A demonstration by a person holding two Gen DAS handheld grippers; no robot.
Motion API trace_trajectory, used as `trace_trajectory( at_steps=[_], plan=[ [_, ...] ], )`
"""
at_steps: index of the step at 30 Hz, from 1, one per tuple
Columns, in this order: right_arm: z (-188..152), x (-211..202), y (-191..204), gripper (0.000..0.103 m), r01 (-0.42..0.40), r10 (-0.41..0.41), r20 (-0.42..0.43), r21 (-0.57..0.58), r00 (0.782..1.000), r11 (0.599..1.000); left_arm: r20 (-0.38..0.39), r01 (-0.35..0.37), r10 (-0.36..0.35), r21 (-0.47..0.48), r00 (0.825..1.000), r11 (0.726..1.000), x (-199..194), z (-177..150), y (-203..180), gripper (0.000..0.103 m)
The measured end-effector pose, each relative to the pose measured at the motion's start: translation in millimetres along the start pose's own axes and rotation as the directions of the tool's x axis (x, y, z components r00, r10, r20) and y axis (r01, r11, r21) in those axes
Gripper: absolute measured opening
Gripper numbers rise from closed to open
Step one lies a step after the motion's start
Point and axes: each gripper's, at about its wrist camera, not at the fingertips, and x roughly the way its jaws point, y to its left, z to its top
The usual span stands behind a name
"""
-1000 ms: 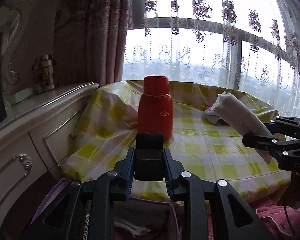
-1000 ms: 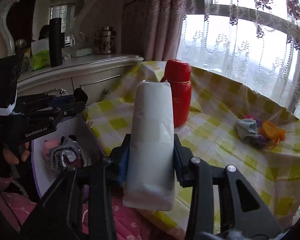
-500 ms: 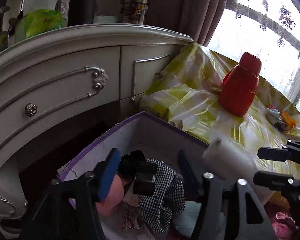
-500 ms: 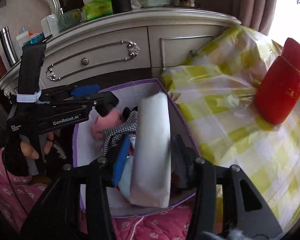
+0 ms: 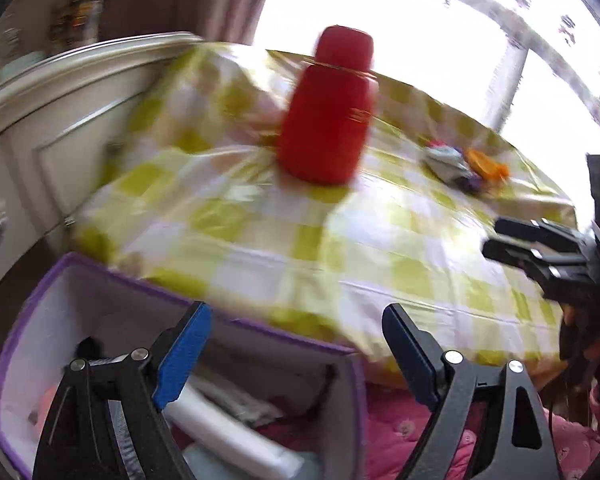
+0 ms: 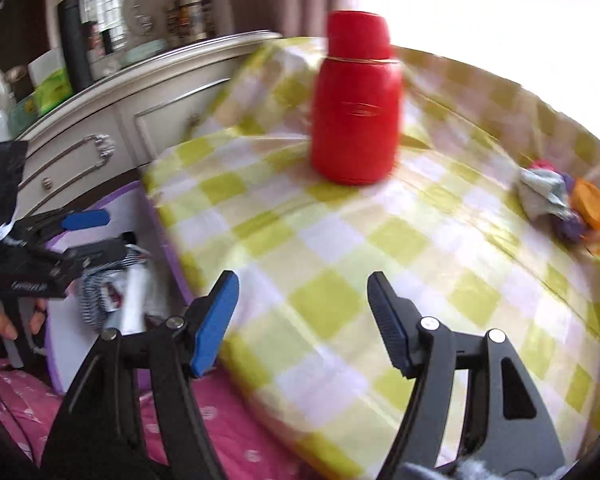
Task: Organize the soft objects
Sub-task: 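Move both grippers back over the remaining pile, then grasp the orange mesh sponge bag with the right gripper while the left gripper grasps the light blue towel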
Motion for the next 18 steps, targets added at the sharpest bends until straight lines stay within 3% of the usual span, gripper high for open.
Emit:
trace_trajectory(
  at_steps=[3, 7, 11, 15, 18],
  plan=[
    [0, 5, -79, 0.070, 0.147, -0.147, -0.008, 0.085, 0.989, 0.985, -0.058, 0.122, -0.115, 0.131, 0.992, 0.984, 47, 28, -61, 0.088],
    [9, 18, -177, 0.070, 0.290, -0.291, -0.023, 0.190, 0.956, 0.938, -0.104, 0.229, -0.214, 0.158, 0.971, 0.961, 116, 69, -128, 0.088],
    [23, 26, -267, 0.073, 0.422, -0.422, -0.060, 0.270, 0.905, 0.866, -0.178, 0.321, -0.307, 0.052, 0.935, 0.946, 187, 106, -170, 0.088],
    [46, 40, -345, 0.077, 0.479, -0.468, -0.112, 0.295, 0.877, 0.827, -0.176, 0.380, -0.378, -0.025, 0.909, 0.925, 228, 126, -191, 0.088],
    [67, 61, -393, 0.081, 0.482, -0.456, -0.156, 0.310, 0.876, 0.820, -0.186, 0.400, -0.403, -0.053, 0.896, 0.915, 255, 143, -198, 0.088]
  ],
)
